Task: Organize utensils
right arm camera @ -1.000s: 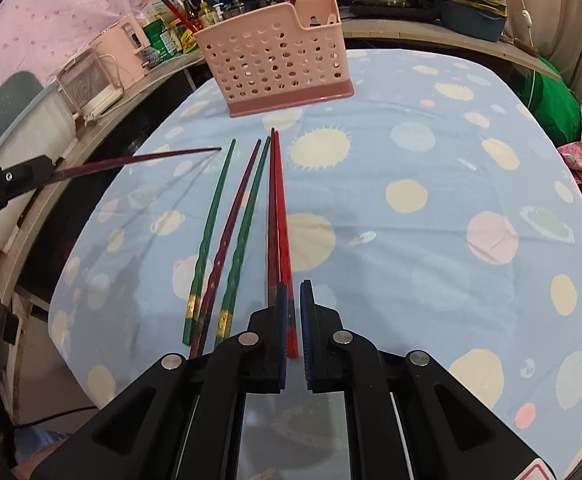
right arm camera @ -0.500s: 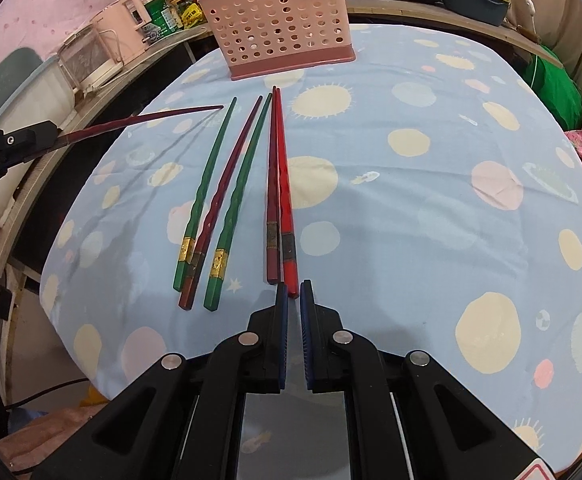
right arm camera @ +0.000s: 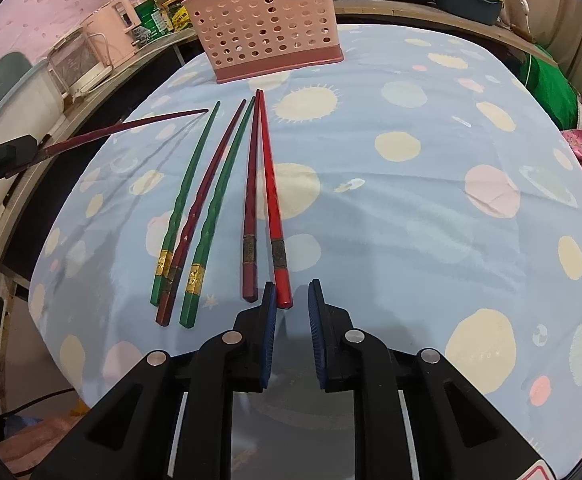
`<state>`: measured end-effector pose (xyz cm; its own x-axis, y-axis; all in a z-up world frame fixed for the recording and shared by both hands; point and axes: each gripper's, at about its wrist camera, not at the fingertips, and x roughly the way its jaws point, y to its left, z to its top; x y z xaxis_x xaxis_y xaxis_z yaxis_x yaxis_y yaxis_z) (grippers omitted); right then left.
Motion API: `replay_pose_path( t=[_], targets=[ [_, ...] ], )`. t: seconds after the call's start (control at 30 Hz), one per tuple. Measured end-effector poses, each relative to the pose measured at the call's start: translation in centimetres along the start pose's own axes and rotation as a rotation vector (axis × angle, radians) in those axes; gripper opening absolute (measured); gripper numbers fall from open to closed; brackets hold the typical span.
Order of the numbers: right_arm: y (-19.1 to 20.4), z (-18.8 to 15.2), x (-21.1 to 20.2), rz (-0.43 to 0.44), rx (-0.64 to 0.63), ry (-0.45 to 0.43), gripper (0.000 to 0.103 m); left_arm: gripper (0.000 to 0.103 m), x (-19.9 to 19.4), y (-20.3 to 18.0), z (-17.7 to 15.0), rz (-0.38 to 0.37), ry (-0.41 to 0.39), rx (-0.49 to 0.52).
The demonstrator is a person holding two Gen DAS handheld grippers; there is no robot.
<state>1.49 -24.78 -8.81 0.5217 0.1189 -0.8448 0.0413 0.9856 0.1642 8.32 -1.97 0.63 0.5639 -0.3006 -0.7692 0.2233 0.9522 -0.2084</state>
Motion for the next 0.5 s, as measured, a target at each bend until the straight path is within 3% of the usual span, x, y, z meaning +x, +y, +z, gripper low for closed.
replay_pose_path(
  t=[0.23,0.33,0.5],
  targets=[
    [0.6,1.1,1.0,-0.002,-0.029,-0.013,0.016,0.007,0.1,-0.4,0.1,-0.002,0.001,0.010],
    [0.7,1.3,1.1,-0.004,-0.033,-0.015,0.008,0.007,0.1,-0.4,0.2,-0.001,0.000,0.007],
    [0.3,1.9,-0.1,-0.004,-0.021,-0.049,0.008,0.007,-0.4,-0.2,0.6,-0.001,-0.014,0.003]
  ],
)
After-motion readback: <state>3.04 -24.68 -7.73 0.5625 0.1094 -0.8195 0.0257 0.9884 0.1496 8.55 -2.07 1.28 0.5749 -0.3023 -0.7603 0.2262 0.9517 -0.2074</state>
